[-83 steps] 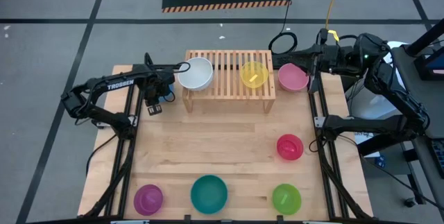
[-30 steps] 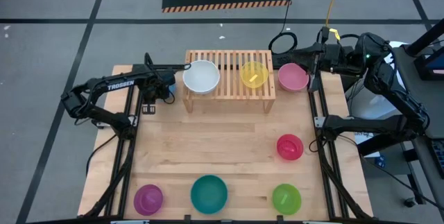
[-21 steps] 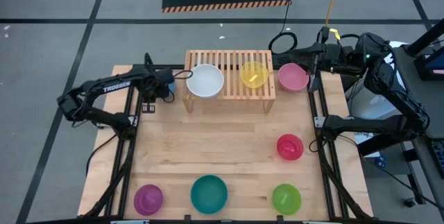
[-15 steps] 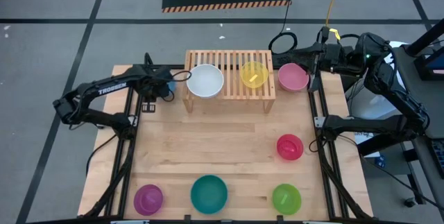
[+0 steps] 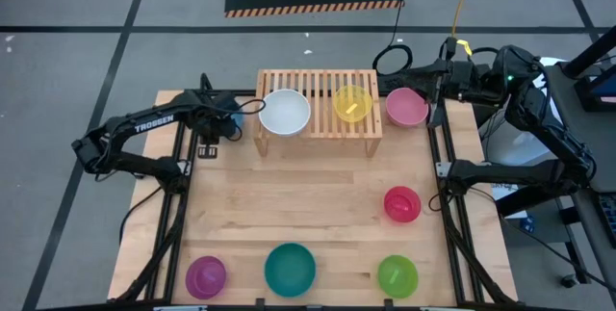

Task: Place and stack bowls onto a shelf
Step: Stack the blue bowl on top of the white bowl on the shelf

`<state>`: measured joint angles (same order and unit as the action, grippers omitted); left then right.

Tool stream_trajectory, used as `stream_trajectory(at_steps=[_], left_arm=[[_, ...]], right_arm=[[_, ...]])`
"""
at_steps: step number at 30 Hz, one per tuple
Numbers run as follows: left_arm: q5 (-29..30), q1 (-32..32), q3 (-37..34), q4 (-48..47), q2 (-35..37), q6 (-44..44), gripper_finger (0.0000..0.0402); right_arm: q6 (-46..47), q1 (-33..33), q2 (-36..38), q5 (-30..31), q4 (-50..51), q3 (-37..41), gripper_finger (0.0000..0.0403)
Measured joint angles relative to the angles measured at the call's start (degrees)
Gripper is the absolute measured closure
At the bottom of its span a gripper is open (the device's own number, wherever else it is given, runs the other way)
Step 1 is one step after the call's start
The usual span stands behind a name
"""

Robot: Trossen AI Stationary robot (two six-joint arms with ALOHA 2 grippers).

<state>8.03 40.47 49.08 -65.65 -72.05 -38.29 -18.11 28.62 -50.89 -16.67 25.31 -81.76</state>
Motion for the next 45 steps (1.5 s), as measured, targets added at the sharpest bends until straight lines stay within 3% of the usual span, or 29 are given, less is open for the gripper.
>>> stream_trajectory(at_steps=[27,35,45], left_arm=[[-0.96,0.09,0.00,3.00,-0.02,0.86,0.0327],[-1.21,1.38,0.00,4.04,-0.07,6.91,0.0327],[-2.63,2.27,0.00,4.23,-0.07,7.33,0.0327]], right_arm=[[-0.61,0.00,-0.02,0.02,0.32,0.00,0.0335],[-0.63,0.00,0.00,0.01,0.24,0.00,0.0335],[-0.63,0.00,0.00,0.02,0.23,0.00,0.0335]])
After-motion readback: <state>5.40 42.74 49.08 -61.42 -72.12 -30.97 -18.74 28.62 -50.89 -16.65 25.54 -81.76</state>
